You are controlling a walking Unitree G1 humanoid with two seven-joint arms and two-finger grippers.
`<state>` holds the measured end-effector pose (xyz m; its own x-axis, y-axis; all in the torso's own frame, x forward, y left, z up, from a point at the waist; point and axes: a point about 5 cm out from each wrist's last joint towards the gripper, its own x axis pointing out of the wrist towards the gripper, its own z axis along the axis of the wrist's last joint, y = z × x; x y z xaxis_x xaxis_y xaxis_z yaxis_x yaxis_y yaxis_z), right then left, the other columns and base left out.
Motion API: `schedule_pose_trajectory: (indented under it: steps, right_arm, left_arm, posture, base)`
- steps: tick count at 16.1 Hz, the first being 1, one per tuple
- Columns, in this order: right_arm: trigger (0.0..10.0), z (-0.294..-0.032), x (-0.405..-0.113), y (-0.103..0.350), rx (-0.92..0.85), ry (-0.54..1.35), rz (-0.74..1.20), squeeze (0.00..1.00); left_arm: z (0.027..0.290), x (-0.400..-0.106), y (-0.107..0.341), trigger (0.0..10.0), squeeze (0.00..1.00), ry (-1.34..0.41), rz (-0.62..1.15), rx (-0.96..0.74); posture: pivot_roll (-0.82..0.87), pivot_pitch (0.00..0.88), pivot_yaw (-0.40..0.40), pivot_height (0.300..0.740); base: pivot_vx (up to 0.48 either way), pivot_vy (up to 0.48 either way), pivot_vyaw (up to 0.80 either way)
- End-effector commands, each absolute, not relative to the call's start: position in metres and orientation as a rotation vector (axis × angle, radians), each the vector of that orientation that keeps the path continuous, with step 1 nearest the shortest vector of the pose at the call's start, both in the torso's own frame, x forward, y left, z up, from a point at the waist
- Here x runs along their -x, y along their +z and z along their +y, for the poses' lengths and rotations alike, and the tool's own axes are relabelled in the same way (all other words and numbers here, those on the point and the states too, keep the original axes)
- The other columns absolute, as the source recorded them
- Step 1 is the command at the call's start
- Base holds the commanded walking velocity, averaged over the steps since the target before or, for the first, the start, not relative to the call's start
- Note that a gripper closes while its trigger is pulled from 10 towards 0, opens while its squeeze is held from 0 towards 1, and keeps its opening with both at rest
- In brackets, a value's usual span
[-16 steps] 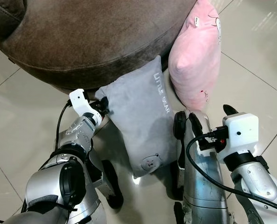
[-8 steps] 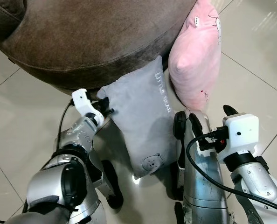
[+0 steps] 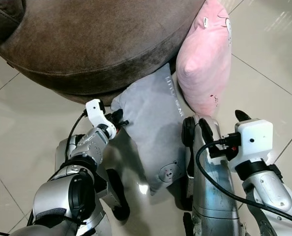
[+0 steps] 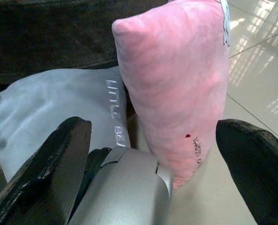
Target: Move the pillow to the sofa from floor
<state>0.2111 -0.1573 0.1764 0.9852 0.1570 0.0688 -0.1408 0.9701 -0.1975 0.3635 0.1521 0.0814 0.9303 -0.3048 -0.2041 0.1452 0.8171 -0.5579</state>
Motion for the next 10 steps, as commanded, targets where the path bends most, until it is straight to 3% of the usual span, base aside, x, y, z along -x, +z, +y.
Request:
schedule_pose_trajectory:
  steps: [1,3,6,7,10]
  right_arm:
    - [10.0,-0.157,-0.209,0.171,0.185,0.148,-0.066,0.00]
    - [10.0,-0.157,-0.211,0.169,0.169,0.146,-0.067,0.00]
    - [10.0,-0.155,-0.211,0.164,0.141,0.152,-0.085,0.00]
    - [10.0,-0.154,-0.210,0.165,0.137,0.155,-0.088,0.00]
    - [10.0,-0.147,-0.201,0.164,0.132,0.184,-0.105,0.00]
  left_arm:
    - [0.147,-0.344,0.052,0.0,0.00,-0.261,0.398,0.622]
    - [0.134,-0.344,0.057,0.0,0.00,-0.388,0.347,0.622]
    - [0.102,-0.331,0.068,0.0,0.00,-0.804,0.207,0.652]
    - [0.098,-0.328,0.071,0.0,0.00,-0.869,0.183,0.642]
    - [0.082,-0.314,0.104,0.0,0.00,-1.141,0.012,0.532]
  posture:
    - [-0.28,0.447,0.093,0.372]
    - [-0.26,0.438,0.096,0.372]
    - [-0.21,0.387,0.109,0.372]
    - [-0.21,0.382,0.109,0.372]
    - [-0.17,0.335,0.115,0.372]
  base:
    - [0.000,0.000,0.00]
    - [0.000,0.000,0.00]
    - [0.000,0.000,0.00]
    - [0.000,0.000,0.00]
    - [0.000,0.000,0.00]
